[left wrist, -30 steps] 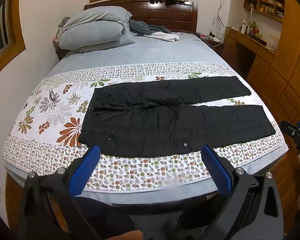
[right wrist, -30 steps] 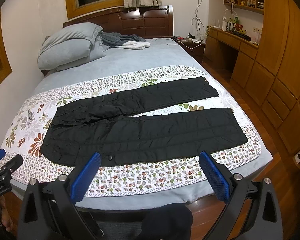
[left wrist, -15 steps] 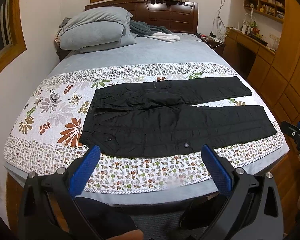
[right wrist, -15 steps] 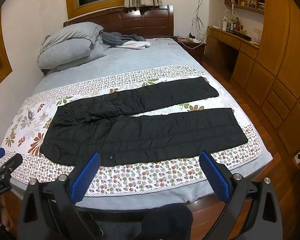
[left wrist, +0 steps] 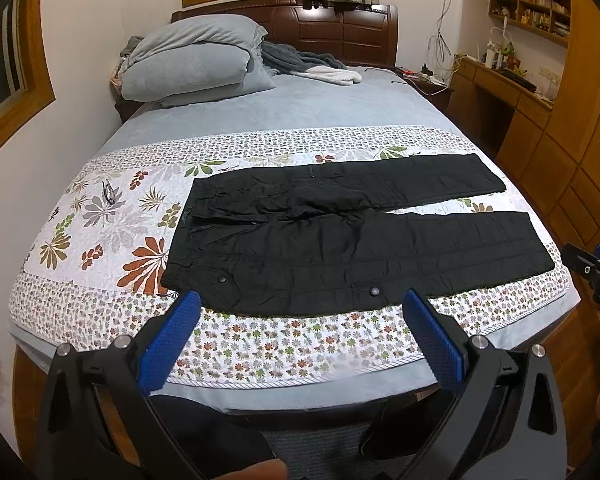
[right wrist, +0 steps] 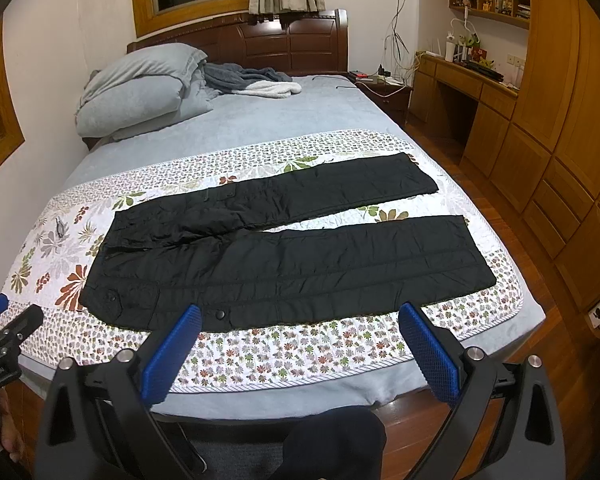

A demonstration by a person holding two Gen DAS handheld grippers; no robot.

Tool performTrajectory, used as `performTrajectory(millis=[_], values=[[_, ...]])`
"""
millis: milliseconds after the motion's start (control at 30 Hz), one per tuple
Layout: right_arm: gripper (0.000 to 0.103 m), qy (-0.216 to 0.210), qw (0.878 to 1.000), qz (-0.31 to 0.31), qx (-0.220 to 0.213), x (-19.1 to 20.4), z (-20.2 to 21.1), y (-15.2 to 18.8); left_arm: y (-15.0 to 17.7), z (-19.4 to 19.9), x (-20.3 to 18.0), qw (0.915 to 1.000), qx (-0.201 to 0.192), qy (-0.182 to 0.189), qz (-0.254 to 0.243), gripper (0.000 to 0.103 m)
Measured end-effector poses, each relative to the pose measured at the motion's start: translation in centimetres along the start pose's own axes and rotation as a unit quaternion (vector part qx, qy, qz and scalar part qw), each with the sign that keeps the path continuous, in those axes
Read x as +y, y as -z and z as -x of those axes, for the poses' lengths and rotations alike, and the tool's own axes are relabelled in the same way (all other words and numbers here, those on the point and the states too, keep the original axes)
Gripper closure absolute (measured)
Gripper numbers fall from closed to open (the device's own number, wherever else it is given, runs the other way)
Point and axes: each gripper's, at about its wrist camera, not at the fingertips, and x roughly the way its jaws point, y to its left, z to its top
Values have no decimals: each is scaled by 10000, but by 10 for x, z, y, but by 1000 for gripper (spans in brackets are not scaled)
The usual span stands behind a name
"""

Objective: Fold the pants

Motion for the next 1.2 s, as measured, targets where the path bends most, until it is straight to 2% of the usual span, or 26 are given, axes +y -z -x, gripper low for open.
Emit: performTrajectory(millis=[1200], values=[[3, 16, 10000, 48, 37, 3, -3, -2, -5, 2, 3, 10000, -34, -37, 4, 2]])
